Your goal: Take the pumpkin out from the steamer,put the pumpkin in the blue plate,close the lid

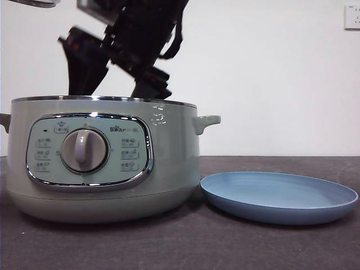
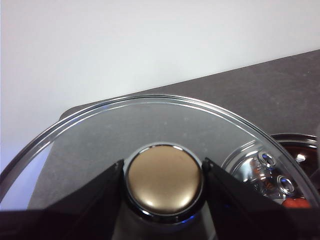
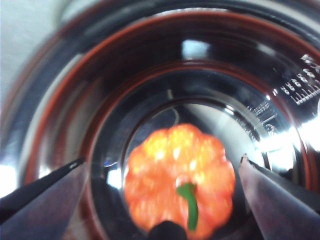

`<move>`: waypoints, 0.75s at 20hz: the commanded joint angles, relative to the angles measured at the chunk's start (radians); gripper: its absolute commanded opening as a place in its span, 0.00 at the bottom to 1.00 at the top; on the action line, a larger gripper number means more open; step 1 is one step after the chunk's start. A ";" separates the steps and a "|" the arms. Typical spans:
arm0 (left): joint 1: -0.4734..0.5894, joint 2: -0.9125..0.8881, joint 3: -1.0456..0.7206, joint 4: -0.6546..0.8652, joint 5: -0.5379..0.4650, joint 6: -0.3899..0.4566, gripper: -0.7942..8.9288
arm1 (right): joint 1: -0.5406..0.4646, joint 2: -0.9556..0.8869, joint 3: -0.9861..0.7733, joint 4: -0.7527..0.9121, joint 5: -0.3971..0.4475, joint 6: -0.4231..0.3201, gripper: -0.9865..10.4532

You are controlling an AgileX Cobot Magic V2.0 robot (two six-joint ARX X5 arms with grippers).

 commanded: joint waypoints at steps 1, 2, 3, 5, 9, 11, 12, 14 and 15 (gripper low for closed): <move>0.001 -0.012 0.008 0.040 -0.008 0.013 0.07 | 0.001 0.038 0.002 0.014 0.005 -0.014 0.53; 0.001 -0.012 0.008 0.038 -0.008 0.013 0.07 | 0.000 0.053 0.002 0.013 0.006 -0.019 0.53; 0.001 -0.012 0.008 0.038 -0.008 0.013 0.07 | 0.000 0.072 0.002 0.013 0.006 -0.020 0.53; 0.001 -0.012 0.008 0.037 -0.007 0.013 0.07 | 0.000 0.100 0.002 0.011 0.006 -0.020 0.53; 0.001 -0.012 0.008 0.016 -0.006 0.012 0.07 | 0.001 0.099 0.002 0.017 0.009 -0.019 0.06; 0.001 -0.012 0.008 0.017 -0.006 0.012 0.07 | -0.004 0.058 0.002 0.006 0.031 -0.019 0.08; 0.001 -0.012 0.008 0.017 -0.002 0.012 0.07 | -0.004 0.021 0.002 -0.017 0.055 -0.019 0.08; 0.001 -0.011 0.008 0.021 -0.002 0.012 0.07 | -0.021 -0.074 0.002 -0.103 0.062 -0.019 0.08; 0.001 -0.011 0.008 0.029 -0.002 0.012 0.07 | -0.040 -0.128 0.002 -0.163 0.062 -0.019 0.08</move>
